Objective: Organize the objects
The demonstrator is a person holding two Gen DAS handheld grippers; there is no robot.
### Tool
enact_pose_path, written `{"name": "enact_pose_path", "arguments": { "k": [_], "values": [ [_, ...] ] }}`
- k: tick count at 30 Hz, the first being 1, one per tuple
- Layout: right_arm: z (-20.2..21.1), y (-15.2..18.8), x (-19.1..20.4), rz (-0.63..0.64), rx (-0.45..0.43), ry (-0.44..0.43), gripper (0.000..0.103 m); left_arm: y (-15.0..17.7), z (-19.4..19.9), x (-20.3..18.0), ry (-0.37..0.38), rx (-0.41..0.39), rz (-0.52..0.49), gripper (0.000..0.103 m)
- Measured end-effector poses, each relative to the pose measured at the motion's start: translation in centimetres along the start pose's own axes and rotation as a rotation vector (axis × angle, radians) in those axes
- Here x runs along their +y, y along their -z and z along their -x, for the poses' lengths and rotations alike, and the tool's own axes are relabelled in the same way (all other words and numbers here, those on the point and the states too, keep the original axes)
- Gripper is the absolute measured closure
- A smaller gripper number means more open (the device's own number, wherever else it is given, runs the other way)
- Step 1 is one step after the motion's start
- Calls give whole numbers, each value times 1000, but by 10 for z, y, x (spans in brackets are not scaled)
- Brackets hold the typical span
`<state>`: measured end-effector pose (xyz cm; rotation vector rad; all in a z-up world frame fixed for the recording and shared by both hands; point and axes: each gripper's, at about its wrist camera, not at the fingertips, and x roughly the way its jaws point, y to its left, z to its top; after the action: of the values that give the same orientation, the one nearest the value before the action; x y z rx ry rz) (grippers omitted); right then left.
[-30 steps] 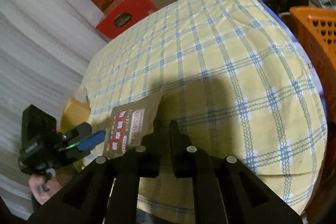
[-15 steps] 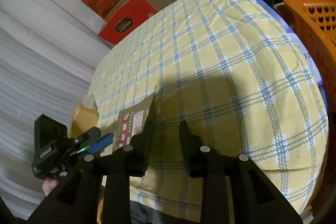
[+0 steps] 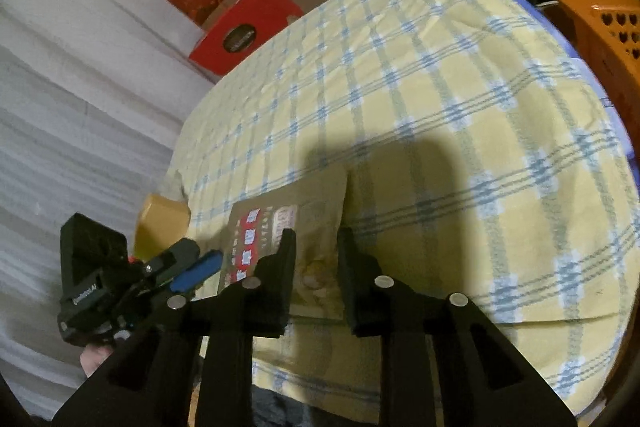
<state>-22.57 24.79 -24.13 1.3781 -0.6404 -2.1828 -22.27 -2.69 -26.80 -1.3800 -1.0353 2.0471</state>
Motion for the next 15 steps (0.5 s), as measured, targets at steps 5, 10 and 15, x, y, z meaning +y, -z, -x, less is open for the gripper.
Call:
{"name": "enact_pose_path", "arguments": {
  "k": [5,10,15],
  "values": [
    [-3,4,4,2,0,17,97,0,2,3,15,-3,11,62],
    [-4,4,2,-34,-1,-58,99,-3,7,9,65,-10,45,59],
    [-10,11,5,-26,29,-82,99,-5,2,6,98,0,49,59]
  ]
}}
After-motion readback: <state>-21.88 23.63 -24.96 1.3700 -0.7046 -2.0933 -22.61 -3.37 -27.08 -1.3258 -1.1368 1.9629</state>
